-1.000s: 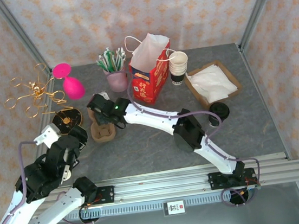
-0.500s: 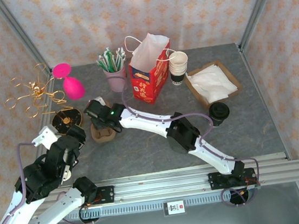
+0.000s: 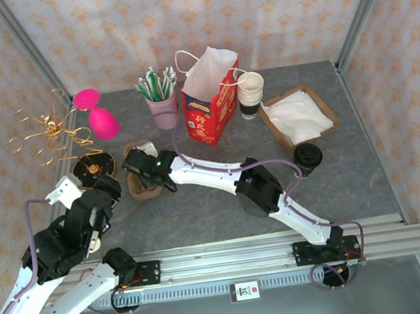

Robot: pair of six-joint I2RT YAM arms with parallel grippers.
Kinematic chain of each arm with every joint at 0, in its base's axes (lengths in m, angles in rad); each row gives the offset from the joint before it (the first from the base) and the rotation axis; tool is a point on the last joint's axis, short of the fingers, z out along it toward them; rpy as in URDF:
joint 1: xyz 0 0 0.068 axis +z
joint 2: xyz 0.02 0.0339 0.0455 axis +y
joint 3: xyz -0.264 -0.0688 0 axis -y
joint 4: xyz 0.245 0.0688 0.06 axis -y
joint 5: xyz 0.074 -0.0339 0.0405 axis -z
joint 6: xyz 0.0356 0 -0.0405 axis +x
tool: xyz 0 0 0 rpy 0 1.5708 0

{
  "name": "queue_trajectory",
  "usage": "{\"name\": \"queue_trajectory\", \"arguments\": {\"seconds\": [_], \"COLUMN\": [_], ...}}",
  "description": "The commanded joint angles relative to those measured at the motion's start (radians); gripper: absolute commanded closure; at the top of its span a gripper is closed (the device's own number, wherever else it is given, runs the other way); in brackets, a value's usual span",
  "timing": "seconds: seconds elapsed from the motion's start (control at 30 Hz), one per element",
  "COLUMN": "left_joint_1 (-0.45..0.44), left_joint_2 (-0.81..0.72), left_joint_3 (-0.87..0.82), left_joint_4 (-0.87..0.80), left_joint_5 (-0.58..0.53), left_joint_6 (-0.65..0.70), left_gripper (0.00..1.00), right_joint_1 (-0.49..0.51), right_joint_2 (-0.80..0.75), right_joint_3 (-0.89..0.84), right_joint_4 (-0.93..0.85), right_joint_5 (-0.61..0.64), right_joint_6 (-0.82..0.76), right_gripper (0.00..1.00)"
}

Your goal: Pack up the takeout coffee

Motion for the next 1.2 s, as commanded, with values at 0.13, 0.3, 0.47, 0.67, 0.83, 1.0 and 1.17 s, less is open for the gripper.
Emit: {"name": "queue_trajectory", "arguments": {"seconds": [0.13,0.3,0.47,0.67,0.83,1.0,1.17], "left_joint_1": [-0.005,-0.005,-0.005,-0.005,-0.005,-0.005,-0.005], "left_joint_2": [0.021,0.039,0.066,0.104,0.145,0.182,0.174], "left_joint_3": [-0.006,-0.005,-0.01,-0.016,-0.023,-0.012,-0.007], "left_joint_4": [0.019,0.041,0.079,0.13,0.18,0.204,0.191], "left_joint_5": [0.0,0.014,0.047,0.09,0.132,0.154,0.119], "left_joint_6": [0.018,0.041,0.069,0.102,0.128,0.143,0.135], "left_gripper": [0.33,0.32,0.32,0.32,0.32,0.32,0.32], "right_joint_1": [0.001,0.002,-0.001,-0.016,-0.025,-0.027,-0.037], "right_joint_2": [-0.059,-0.159,-0.293,-0.466,-0.587,-0.615,-0.538], "right_joint_3": [-0.031,-0.166,-0.359,-0.605,-0.758,-0.776,-0.643], "right_joint_4": [-0.114,-0.12,-0.086,-0.029,0.006,0.011,0.042], "right_joint_5": [0.011,0.045,0.016,-0.004,-0.009,-0.032,-0.034], "right_joint_6": [0.052,0.08,0.116,0.174,0.203,0.188,0.103], "right_gripper": [0.41,0.52,0.65,0.78,0.8,0.72,0.53]}}
